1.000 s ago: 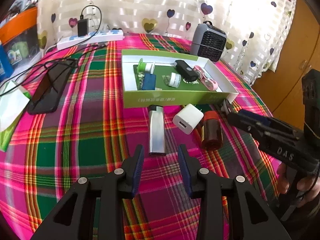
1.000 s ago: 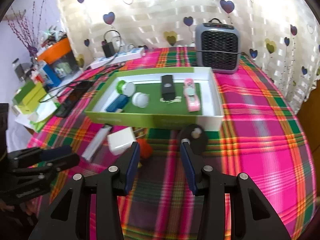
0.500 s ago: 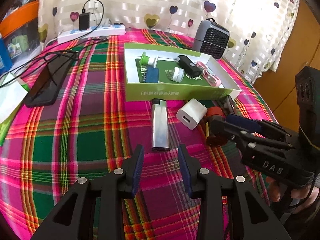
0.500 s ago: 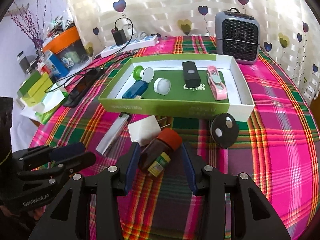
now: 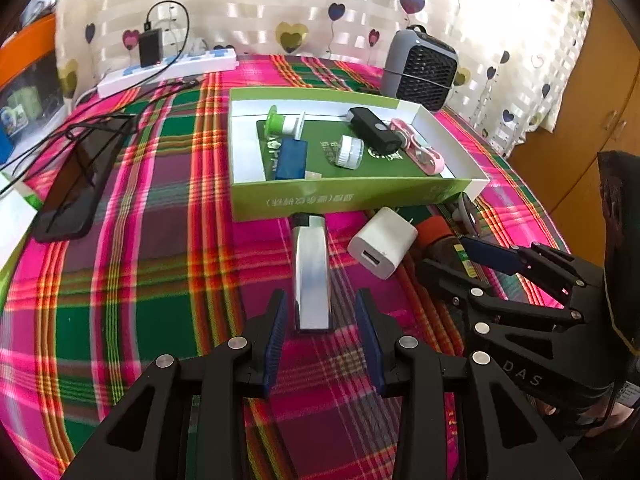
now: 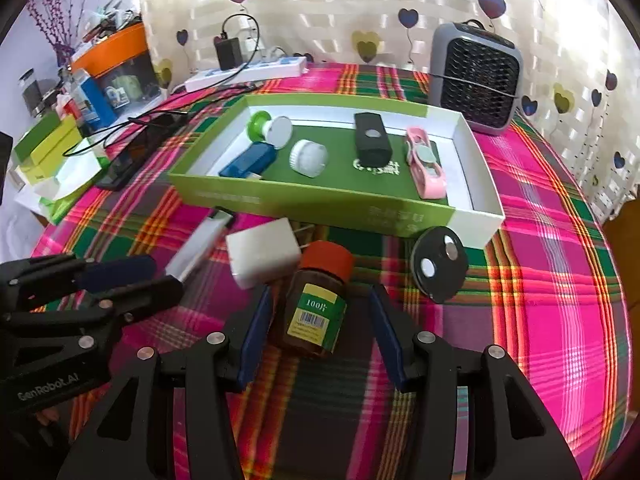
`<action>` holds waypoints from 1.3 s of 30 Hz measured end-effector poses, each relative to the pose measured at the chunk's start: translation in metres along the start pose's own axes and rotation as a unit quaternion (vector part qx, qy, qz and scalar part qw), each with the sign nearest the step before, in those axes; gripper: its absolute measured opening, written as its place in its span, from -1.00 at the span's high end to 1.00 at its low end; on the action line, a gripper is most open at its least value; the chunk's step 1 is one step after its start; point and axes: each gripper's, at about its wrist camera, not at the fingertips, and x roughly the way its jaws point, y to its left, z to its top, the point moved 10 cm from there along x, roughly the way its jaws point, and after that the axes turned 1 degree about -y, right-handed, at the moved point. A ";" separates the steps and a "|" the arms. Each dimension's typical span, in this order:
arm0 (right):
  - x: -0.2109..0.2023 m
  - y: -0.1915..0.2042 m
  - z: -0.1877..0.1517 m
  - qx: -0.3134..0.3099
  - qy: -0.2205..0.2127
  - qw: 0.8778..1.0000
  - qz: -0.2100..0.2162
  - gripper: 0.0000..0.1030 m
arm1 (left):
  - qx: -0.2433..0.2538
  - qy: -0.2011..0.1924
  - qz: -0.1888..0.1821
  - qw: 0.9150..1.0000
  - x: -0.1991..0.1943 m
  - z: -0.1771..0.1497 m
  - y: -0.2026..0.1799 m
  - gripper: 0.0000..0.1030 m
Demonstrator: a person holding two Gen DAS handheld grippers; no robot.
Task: Organize rigid objects
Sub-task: 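Move left tool to the silver stick while right tool approaches the amber bottle, then close left tool on the silver stick while right tool grasps the amber bottle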
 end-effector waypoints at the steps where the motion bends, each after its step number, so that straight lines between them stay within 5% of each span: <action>1: 0.001 -0.001 0.000 0.002 0.001 1.000 0.000 0.02 | 0.001 0.002 0.002 1.000 0.001 0.000 0.000 0.34; 27: 0.006 -0.019 -0.001 0.005 -0.001 0.999 -0.033 0.02 | 0.044 -0.010 0.048 0.998 0.019 0.014 0.003 0.36; 32: 0.006 -0.018 -0.001 0.006 -0.002 0.999 -0.031 0.02 | 0.043 -0.013 0.053 0.998 0.018 0.014 0.005 0.56; 39: 0.006 -0.019 -0.001 0.006 -0.001 0.999 -0.031 0.02 | 0.041 -0.014 0.052 0.998 0.018 0.014 0.006 0.57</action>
